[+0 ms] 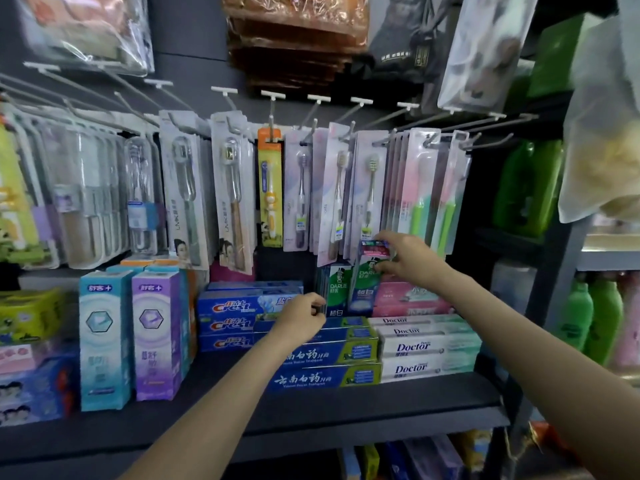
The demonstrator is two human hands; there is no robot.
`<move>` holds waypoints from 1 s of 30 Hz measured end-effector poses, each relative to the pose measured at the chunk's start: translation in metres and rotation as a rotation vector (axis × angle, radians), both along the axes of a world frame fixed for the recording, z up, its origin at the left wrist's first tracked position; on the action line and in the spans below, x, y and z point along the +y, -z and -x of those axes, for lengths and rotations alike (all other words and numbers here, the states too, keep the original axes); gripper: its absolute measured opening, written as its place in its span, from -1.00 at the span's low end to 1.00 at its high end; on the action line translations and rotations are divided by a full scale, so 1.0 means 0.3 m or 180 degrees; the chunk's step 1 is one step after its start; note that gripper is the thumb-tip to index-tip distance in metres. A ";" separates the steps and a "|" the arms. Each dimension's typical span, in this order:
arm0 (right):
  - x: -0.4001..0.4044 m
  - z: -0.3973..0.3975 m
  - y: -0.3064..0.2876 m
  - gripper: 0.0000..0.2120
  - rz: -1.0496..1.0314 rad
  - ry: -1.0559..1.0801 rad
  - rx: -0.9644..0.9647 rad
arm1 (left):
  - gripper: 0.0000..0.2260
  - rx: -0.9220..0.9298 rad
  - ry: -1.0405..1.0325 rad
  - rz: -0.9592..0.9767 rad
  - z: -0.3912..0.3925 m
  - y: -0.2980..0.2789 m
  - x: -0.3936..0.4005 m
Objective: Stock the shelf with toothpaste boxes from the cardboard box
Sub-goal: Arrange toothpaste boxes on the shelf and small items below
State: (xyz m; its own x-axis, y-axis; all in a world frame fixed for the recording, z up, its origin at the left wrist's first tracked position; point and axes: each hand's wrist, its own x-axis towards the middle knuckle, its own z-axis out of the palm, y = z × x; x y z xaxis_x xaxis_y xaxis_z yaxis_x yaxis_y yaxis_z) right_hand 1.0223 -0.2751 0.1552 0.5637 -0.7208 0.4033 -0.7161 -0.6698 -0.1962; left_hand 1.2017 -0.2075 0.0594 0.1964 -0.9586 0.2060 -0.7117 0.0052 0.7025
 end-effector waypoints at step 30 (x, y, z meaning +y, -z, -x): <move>-0.164 -0.077 0.112 -0.61 0.0087 -0.0162 -0.0066 | -0.66 -0.0034 -0.0241 -0.0122 -0.016 0.018 -0.188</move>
State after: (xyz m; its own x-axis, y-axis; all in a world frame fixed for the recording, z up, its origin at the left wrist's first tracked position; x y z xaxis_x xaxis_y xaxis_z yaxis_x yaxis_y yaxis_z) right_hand 1.0455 -0.3243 0.1217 0.5907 -0.6799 0.4345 -0.6769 -0.7106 -0.1918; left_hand 1.2065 -0.2639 0.0540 0.2666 -0.9484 0.1718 -0.7165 -0.0757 0.6935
